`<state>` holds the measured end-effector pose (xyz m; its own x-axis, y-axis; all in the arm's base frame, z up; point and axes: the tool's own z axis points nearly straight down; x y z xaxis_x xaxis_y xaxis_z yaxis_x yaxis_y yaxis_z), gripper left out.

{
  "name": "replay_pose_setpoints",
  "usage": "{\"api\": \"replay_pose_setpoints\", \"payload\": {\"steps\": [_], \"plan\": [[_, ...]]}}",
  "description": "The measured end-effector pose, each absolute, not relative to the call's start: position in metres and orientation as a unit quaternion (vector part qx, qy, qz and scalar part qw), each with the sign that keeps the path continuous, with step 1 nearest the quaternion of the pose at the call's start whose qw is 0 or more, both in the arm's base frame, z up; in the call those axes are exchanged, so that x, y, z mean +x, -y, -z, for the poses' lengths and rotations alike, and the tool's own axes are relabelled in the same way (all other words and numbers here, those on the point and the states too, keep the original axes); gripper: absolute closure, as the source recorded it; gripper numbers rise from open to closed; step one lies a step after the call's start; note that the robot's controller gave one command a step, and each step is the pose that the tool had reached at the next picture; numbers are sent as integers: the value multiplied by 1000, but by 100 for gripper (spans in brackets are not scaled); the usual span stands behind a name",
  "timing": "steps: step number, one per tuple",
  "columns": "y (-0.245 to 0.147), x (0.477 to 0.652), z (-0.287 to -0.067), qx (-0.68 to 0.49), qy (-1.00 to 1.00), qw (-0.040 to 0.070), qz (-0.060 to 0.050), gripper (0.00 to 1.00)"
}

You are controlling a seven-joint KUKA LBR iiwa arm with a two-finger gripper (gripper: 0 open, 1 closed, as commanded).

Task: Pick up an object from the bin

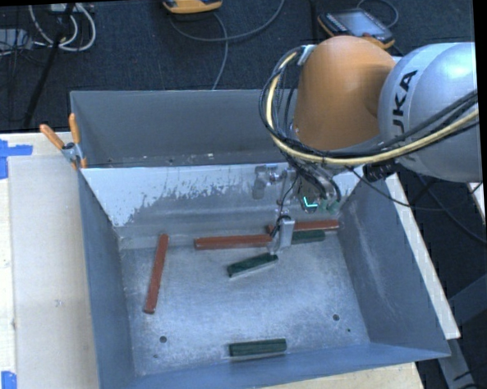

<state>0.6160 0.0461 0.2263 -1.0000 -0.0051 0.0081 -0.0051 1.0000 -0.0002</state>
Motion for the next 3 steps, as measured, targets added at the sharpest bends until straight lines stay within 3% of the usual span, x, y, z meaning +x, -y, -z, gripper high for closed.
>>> {"api": "replay_pose_setpoints", "payload": {"steps": [1, 2, 3], "plan": [[-57, 563, -101, 30, 1000, 5, 0, 0], [-13, 594, -70, -73, 997, -1, 0, 0], [-14, 595, -71, -73, 997, -2, 0, 100]]}}
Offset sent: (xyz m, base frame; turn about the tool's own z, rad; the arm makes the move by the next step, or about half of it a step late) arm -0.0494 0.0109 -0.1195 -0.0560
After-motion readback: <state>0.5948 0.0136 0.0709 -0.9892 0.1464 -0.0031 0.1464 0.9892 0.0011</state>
